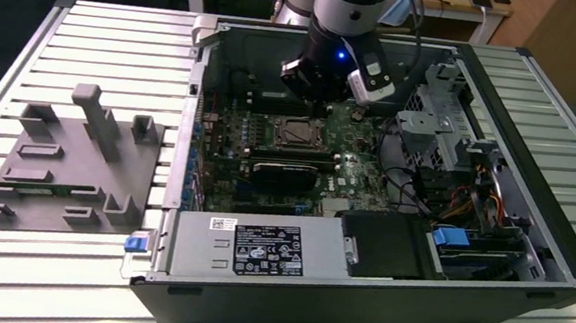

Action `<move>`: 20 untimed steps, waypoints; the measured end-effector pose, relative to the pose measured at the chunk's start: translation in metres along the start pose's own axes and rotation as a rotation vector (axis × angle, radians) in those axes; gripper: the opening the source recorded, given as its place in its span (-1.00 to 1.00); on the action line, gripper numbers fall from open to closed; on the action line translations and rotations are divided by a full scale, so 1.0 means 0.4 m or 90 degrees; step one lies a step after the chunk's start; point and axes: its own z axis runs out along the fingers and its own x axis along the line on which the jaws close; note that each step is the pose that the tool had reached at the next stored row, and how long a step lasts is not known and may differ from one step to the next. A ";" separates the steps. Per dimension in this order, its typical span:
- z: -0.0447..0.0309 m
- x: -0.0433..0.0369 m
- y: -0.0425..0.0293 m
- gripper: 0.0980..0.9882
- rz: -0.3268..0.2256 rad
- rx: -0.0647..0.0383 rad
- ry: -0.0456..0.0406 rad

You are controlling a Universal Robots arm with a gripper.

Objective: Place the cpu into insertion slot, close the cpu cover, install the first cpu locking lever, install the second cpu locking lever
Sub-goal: 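Install the second cpu locking lever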

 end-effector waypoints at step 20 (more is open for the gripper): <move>0.035 0.000 -0.030 -0.98 -0.001 0.000 0.0001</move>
